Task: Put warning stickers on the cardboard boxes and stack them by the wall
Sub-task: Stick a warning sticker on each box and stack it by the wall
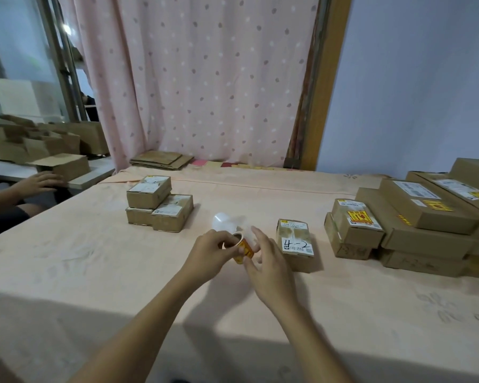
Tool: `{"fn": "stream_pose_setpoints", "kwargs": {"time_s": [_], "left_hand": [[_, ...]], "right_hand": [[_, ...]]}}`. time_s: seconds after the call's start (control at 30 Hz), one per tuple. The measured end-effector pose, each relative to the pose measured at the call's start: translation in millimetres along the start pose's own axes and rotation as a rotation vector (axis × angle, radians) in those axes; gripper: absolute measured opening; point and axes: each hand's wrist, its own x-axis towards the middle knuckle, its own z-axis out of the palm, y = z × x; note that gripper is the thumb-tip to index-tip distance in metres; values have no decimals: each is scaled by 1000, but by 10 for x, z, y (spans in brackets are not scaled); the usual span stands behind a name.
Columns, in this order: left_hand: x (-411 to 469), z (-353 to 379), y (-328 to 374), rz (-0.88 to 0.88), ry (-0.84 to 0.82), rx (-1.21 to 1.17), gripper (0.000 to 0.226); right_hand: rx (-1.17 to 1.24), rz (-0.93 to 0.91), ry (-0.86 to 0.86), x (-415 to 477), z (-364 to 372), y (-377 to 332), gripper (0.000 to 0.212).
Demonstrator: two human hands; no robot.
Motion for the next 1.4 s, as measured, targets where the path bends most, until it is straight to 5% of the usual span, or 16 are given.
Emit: {"fn": "stream_pose_setpoints", "kwargs": {"time_s": [0.17, 0.3, 0.43, 0.53, 0.8, 1.4], "left_hand": [[65, 13, 219, -137, 26, -449, 8], [59, 53, 327, -195, 76, -572, 16], [-12, 18, 380, -156, -103, -659, 17], [-37, -18, 310, -52, -168, -497, 29], [-50, 61, 251, 68, 60, -115, 23], [-169, 236, 145, 323, 188, 119, 22]], "right_hand": [[-87, -86, 117, 101, -48, -54, 32], [-134, -111, 137, 153, -93, -104, 41], [2, -107, 184, 156, -165, -92, 40], [97, -97, 200, 135, -265, -61, 40], [181, 22, 76, 93, -419, -3, 40], [-38, -232, 297, 51, -311, 26, 17]]}}
